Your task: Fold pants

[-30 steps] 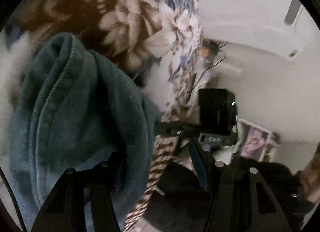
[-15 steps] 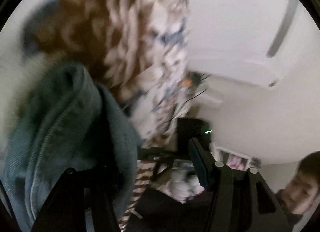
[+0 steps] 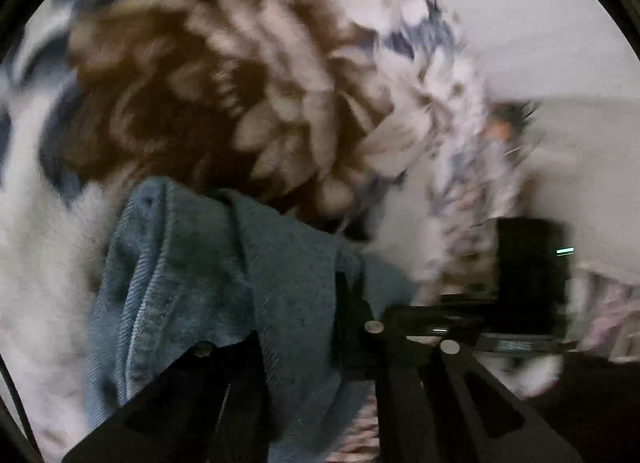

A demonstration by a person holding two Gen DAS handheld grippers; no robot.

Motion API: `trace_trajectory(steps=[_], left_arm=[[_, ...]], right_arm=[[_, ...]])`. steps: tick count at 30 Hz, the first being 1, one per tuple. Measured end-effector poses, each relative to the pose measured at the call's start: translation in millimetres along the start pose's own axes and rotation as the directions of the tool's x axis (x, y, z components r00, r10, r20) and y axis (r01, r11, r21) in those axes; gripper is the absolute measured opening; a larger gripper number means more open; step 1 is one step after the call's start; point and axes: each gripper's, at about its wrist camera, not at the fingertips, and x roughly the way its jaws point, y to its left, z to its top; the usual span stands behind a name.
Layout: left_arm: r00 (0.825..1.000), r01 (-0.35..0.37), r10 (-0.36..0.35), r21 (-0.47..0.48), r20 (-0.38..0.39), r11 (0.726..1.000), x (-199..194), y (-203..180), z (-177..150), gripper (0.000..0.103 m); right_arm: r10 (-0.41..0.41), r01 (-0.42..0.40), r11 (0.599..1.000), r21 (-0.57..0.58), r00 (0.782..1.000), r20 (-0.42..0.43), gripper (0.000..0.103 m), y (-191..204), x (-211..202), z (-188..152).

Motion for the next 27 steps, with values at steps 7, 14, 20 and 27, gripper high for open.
trace_trajectory(steps=[7, 14, 20, 27], left_arm=[[0.987, -0.156, 0.154, 0.037, 0.036, 0.987, -18.7, -11.4, -5.6, 0.005], [0.994, -0.108, 0.108, 0.005, 0.018, 0.994, -21.6, 3.3, -12.9, 0.005], [0.982, -0.186, 0.185, 0.008, 0.029, 0.983, -16.1, -5.9, -10.5, 0.006], [0.986, -0.163, 0.164, -0.006, 0.022, 0.987, -26.5, 17.9, -18.2, 0.009]], right_arm=[[0.071, -0.075, 0.995, 0.063, 0.996, 0.058, 0.007, 2.3, -14.0, -25.1], [0.111, -0.115, 0.990, 0.079, 0.993, 0.049, 0.007, 5.4, 1.3, -28.6], [-0.093, 0.092, 0.996, 0.012, 0.991, 0.091, 0.000, 23.2, 21.7, -23.7], [-0.175, 0.174, 0.985, 0.016, 0.979, 0.102, 0.000, 22.9, 16.6, -31.9]])
